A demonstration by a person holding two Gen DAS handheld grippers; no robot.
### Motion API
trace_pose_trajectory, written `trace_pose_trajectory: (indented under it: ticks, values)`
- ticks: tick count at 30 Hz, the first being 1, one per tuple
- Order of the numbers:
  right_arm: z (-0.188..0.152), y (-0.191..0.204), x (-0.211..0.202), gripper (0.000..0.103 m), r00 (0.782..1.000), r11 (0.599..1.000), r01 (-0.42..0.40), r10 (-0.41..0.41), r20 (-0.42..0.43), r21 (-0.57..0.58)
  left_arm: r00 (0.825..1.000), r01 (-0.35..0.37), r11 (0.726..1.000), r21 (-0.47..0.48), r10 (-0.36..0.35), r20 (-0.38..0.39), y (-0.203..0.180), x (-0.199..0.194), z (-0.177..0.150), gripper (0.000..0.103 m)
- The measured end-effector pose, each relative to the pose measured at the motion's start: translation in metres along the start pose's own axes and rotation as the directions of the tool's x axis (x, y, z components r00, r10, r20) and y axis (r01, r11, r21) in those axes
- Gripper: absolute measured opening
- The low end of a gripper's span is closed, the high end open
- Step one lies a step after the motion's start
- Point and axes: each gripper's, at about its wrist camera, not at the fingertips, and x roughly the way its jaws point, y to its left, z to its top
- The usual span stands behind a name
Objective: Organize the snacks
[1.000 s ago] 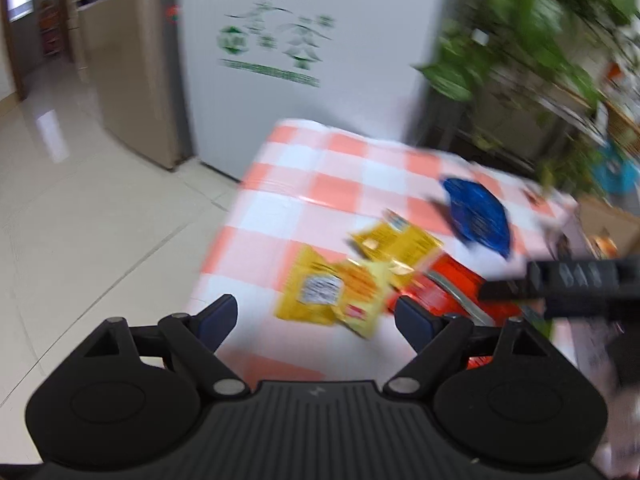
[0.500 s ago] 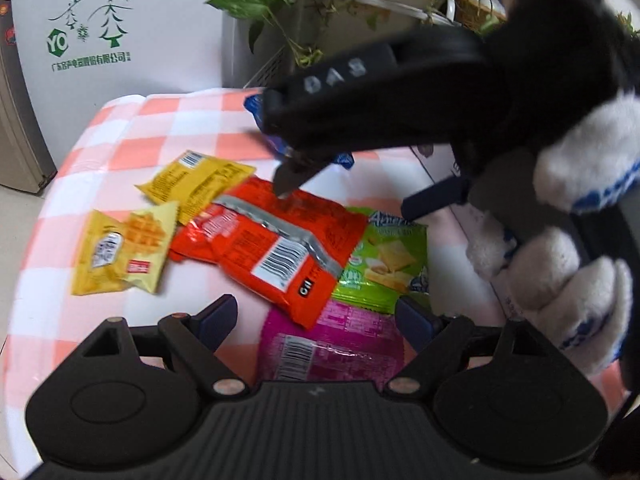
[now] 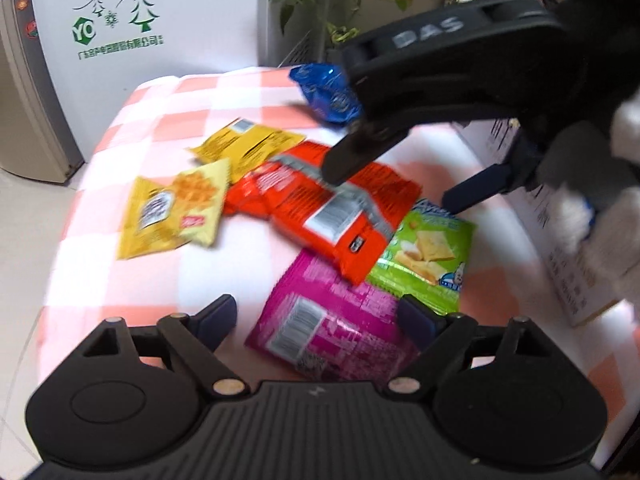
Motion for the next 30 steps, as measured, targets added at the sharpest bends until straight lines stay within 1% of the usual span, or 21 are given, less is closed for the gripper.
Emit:
trace_pose_trajectory:
  ticks: [2,4,9,11,13,16,19,21,23,25,28,30]
  values:
    - [-0.005,-0.002,-0.001,0.103,0.999,0.999,-0.030,0.030,-0.023,0.028,1.000,-0.022,1.000,0.010,0.022,-0.018,0.006,-0.005,-0.005,0.092]
    - [-0.012,-0.002,-0.003,0.103,0.998,0.998,-0.051,0.052,-0.041,0.039,0.998,-0.047,0.999,0.001,0.047,-0.031,0.012,-0.011,-0.011,0.093]
    - [-0.028,0.001,-0.012,0.103,0.998,0.999,-0.044,0.045,-0.047,0.007,0.993,-0.102,0.993,-0.058,0.099,-0.062,0.030,-0.026,-0.023,0.093]
    - [-0.035,0.005,-0.016,0.103,0.999,0.999,-0.035,0.034,-0.038,-0.021,0.990,-0.130,0.990,-0.059,0.126,-0.061,0.034,-0.032,-0.028,0.093]
    - [-0.040,0.010,-0.019,0.103,1.000,0.997,0.000,-0.001,-0.019,-0.078,0.989,-0.148,0.986,-0.073,0.145,-0.043,0.037,-0.037,-0.032,0.091]
    - [-0.046,0.020,-0.017,0.103,0.997,0.980,0.073,-0.073,0.004,-0.187,0.991,-0.134,0.978,-0.161,0.130,-0.034,0.049,-0.040,-0.032,0.090]
    - [-0.052,0.027,-0.012,0.103,0.989,0.940,0.148,-0.142,0.042,-0.306,0.993,-0.120,0.965,-0.234,0.115,-0.037,0.053,-0.042,-0.036,0.090]
    - [-0.055,0.032,-0.009,0.103,0.986,0.918,0.167,-0.160,0.049,-0.361,0.993,-0.115,0.952,-0.284,0.109,-0.039,0.054,-0.041,-0.036,0.090]
    - [-0.057,0.034,-0.006,0.103,0.986,0.906,0.167,-0.162,0.045,-0.389,0.994,-0.105,0.936,-0.337,0.095,-0.045,0.054,-0.040,-0.037,0.090]
    - [-0.057,0.034,-0.002,0.103,0.982,0.894,0.185,-0.180,0.049,-0.409,0.994,-0.106,0.930,-0.353,0.094,-0.050,0.051,-0.035,-0.035,0.091]
    - [-0.057,0.035,0.004,0.103,0.978,0.878,0.206,-0.204,0.052,-0.431,0.990,-0.144,0.922,-0.361,0.132,-0.057,0.046,-0.032,-0.033,0.091]
    - [-0.056,0.035,0.005,0.101,0.975,0.874,0.217,-0.214,0.057,-0.434,0.986,-0.164,0.917,-0.364,0.151,-0.064,0.044,-0.028,-0.032,0.091]
